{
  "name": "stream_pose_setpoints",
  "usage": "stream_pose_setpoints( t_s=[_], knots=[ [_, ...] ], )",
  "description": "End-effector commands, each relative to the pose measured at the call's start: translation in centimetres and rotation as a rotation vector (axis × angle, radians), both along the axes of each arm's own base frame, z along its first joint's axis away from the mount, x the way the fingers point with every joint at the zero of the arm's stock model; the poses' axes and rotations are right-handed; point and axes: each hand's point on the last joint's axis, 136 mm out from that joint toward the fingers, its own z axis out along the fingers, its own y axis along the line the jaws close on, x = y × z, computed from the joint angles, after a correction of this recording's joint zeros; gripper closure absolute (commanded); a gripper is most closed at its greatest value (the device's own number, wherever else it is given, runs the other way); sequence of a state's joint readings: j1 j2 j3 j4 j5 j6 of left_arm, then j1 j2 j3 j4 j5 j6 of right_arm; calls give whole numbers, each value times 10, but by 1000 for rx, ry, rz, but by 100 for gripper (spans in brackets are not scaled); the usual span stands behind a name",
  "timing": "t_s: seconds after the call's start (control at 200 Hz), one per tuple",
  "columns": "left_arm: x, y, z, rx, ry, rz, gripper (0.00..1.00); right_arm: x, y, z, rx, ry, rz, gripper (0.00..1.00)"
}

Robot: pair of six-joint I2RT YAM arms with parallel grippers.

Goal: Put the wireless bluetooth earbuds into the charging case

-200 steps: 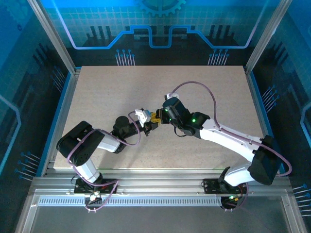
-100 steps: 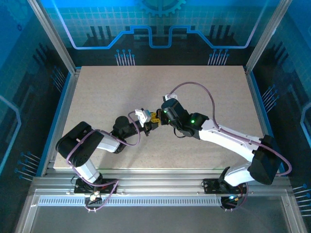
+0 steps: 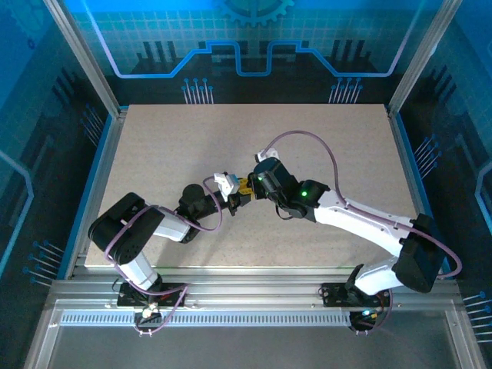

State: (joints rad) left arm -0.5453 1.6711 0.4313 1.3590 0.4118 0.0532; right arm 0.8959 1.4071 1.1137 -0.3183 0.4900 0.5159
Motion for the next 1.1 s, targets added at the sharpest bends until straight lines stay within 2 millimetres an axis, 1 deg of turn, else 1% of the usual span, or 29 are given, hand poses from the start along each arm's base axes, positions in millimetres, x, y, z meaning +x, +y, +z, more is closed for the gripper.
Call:
stream_pose_setpoints(
  t_s=[0.0,0.105,0.22,0.415,0.57,0.76,0.935,1.015,1.096],
  knots=[
    [-5,-1,28,-48,-73,-12,84,-4,1,22,-14,-95,72,82],
    [-7,-3,31,-65,-59,-35,84,-5,6,28,-5,-134,136,82],
    [-12,-5,37,-81,-59,-62,84,-5,7,30,-3,-155,187,82],
    [-17,-6,45,-93,-71,-84,84,-7,13,48,40,-218,290,83],
    [-20,-7,52,-104,-79,-96,84,-1,12,54,60,-237,320,83],
    [-22,-6,57,-112,-91,-100,84,-1,10,58,5,-278,369,83],
    [-25,-6,60,-111,-105,-111,84,-8,6,64,-52,-331,435,83],
    [-26,-6,61,-111,-111,-112,84,-11,7,69,-44,-345,468,83],
    [-25,-6,62,-112,-114,-114,84,-14,8,69,-48,-342,498,83]
  ],
)
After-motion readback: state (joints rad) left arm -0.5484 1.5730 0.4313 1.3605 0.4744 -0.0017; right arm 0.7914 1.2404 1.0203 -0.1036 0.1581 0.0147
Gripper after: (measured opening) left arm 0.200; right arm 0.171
